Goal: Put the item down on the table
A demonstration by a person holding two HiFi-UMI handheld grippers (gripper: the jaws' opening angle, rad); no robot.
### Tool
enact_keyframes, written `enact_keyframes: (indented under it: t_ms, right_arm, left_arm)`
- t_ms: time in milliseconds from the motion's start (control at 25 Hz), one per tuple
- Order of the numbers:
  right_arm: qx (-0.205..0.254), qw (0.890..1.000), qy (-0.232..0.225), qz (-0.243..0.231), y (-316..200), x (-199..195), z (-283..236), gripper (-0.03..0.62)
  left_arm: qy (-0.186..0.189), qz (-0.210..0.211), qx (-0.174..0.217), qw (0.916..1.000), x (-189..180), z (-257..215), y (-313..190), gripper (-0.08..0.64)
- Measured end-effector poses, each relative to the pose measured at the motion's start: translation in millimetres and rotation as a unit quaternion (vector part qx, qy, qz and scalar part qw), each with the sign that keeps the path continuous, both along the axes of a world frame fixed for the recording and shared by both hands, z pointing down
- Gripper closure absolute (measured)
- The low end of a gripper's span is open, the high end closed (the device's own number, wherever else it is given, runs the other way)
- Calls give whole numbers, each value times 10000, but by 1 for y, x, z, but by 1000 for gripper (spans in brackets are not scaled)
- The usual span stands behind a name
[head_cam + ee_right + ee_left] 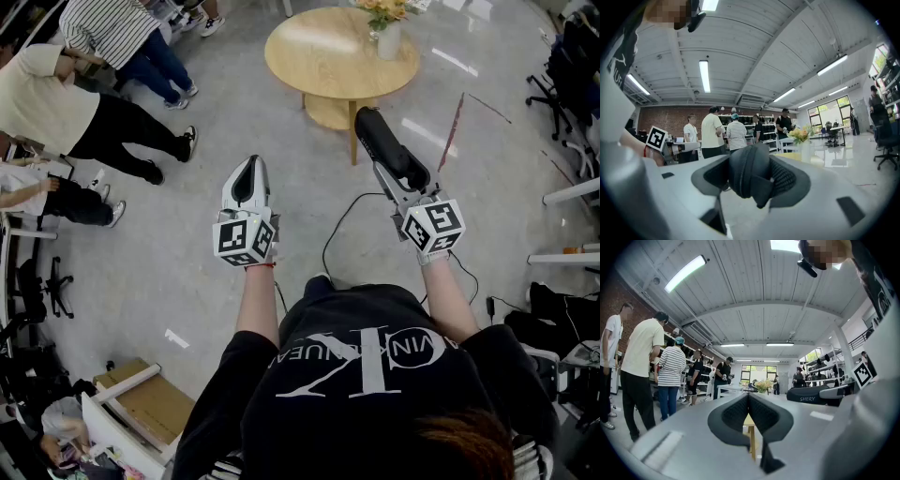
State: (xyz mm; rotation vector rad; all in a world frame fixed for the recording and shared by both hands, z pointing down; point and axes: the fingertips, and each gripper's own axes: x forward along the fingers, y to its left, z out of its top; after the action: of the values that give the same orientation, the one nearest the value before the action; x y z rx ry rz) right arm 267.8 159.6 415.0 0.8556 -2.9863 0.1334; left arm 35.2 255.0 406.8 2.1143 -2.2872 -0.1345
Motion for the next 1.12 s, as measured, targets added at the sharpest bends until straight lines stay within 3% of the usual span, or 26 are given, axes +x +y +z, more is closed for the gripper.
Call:
enact_keyframes:
  t_ms: [760,1120]
  right_arm:
    - [162,9983,160,534,5,-72,9,331]
    - [193,9984,286,439,-4,-114,13,331]
  left_arm:
    - [95,-88,-107,9999,-102,21,26,548]
    - [270,10,-114,9996,-130,29,6,548]
